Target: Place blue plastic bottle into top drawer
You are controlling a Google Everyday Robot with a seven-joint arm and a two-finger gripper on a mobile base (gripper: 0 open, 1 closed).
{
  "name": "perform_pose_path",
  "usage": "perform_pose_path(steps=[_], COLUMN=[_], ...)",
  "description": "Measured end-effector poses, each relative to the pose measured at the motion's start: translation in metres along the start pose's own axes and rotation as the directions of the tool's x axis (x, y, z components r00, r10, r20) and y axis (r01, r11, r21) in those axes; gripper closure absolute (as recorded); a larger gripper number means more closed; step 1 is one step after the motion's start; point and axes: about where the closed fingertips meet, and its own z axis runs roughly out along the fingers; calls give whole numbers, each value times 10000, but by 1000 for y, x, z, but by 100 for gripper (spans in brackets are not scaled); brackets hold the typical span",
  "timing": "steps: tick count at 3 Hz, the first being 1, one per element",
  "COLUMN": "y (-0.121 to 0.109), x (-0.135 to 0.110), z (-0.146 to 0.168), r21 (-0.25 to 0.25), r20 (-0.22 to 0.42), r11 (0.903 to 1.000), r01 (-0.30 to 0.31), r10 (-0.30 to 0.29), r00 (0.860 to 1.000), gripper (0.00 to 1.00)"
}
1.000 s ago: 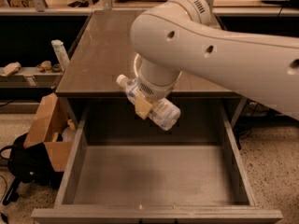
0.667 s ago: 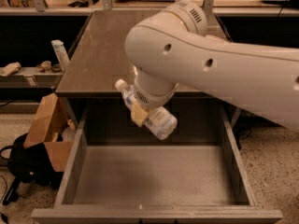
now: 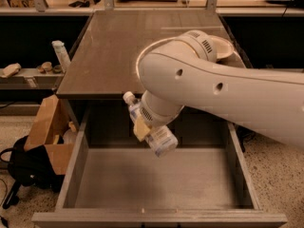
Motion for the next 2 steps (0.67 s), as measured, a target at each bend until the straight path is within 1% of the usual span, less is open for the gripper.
perform_pose_path(steps=[1, 2], y=[-1, -3], x=[13, 20], z=[21, 35], r21=[-488, -897], r20=[145, 310], r11=[9972, 9930], r01=[-568, -764], r10=[575, 795], r00=[9982, 9964], gripper=[100, 100])
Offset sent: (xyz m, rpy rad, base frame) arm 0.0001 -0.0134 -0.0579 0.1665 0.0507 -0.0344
